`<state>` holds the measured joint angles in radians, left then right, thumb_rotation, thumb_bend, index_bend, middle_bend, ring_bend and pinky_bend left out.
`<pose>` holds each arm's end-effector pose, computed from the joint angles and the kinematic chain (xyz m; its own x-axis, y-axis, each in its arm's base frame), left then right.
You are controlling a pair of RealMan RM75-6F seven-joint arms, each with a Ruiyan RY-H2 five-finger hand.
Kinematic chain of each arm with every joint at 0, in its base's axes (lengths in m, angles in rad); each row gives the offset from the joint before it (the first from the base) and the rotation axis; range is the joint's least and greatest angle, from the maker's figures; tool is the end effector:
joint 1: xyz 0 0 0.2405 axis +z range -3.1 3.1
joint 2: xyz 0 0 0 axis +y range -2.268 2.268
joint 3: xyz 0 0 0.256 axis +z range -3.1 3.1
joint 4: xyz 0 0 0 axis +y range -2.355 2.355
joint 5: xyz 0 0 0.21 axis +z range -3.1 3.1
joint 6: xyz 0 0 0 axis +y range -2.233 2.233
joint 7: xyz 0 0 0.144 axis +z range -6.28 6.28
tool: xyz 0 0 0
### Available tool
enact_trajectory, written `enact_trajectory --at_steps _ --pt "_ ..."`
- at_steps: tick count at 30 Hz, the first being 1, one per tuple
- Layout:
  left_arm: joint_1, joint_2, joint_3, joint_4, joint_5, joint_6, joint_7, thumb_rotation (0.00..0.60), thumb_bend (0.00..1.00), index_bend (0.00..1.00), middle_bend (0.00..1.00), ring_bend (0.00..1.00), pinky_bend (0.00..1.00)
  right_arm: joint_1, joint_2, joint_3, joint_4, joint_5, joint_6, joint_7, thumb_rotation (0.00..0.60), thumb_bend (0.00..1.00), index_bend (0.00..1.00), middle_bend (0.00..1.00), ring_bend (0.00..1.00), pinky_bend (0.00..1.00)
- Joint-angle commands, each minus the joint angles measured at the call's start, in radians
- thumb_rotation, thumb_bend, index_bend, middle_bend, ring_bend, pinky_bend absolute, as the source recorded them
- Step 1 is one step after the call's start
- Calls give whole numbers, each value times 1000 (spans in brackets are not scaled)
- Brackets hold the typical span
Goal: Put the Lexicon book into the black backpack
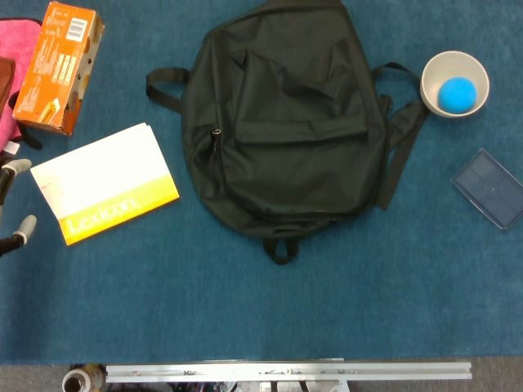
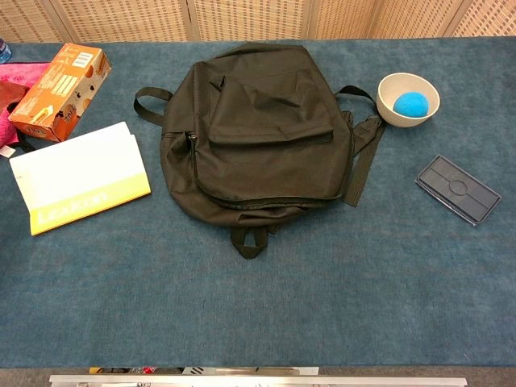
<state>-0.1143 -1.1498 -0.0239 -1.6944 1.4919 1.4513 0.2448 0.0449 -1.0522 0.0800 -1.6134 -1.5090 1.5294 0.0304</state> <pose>-0.2907 0.1822 0.1344 0.5151 0.0524 0.8555 0.8570 -0.0476 -0.5131 -0.3156 -0.1748 0.1901 0.4261 0.0595 0.9027 -0.9046 0.0164 0.4259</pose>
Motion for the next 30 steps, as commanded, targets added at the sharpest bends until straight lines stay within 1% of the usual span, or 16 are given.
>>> enact_trajectory --at_steps 1,11,19,26,30 --pt "-2 -1 1 1 -1 -5 1 600 225 246 268 210 194 2 5 5 -5 1 1 5 600 125 252 324 146 296" --pt "-13 2 9 -20 -12 -36 30 600 225 244 265 210 194 13 42 31 -38 11 6 29 600 124 252 324 146 296" --pt "-51 -1 27 -52 -31 -131 66 600 225 223 263 210 194 21 64 35 -52 9 -2 50 600 125 252 324 146 296" --pt "-93 -46 31 -45 -78 -223 100 600 225 197 251 210 194 17 60 24 -42 9 -9 59 600 124 252 324 146 296" --pt "-124 -75 22 -37 -125 -279 125 600 222 166 227 206 194 16 55 19 -34 9 -13 64 600 124 252 324 146 296"
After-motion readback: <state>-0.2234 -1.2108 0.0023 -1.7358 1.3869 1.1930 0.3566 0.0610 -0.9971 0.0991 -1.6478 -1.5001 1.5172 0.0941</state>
